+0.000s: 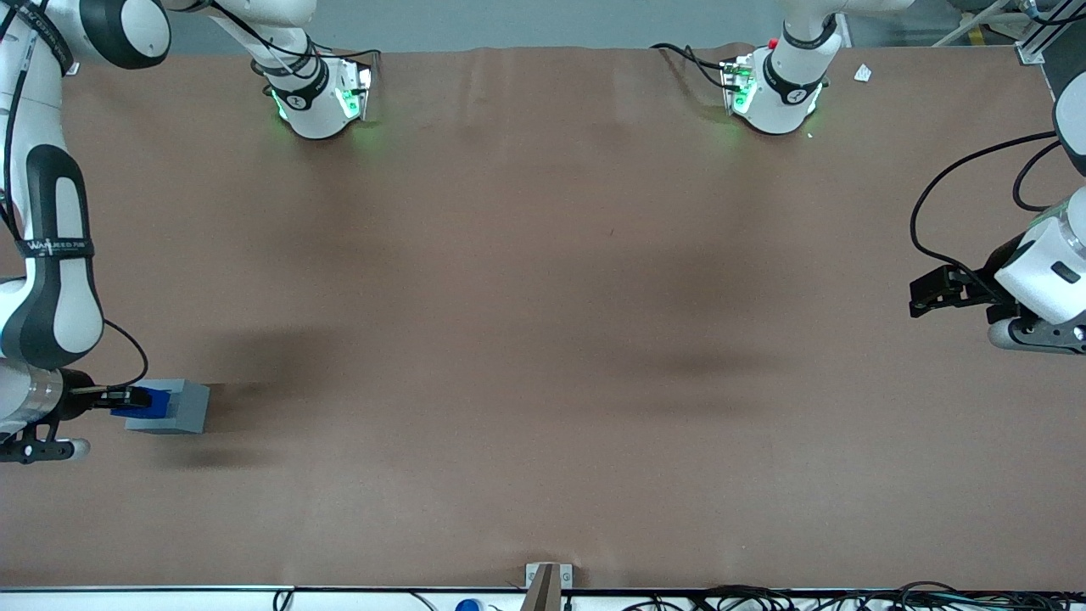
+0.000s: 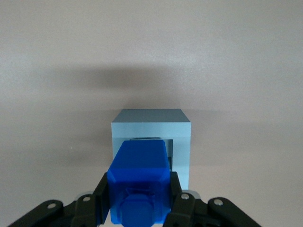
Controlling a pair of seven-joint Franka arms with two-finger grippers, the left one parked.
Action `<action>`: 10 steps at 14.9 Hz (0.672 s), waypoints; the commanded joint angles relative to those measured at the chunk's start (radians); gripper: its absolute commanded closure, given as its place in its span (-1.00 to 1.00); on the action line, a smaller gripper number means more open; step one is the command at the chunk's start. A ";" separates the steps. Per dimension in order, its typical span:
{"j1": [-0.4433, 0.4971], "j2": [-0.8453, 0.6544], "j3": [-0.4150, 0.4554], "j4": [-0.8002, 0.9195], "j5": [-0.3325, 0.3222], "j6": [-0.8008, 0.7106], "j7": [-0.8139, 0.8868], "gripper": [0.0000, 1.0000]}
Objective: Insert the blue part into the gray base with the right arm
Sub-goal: 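Lower the blue block into the gray base's square opening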
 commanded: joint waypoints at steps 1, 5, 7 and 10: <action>-0.032 -0.011 0.017 -0.023 0.013 0.008 0.012 0.99; -0.032 -0.003 0.017 -0.024 0.028 0.011 0.013 0.99; -0.028 -0.001 0.015 -0.024 0.052 0.013 0.013 0.99; -0.025 0.005 0.015 -0.024 0.052 0.022 0.013 0.99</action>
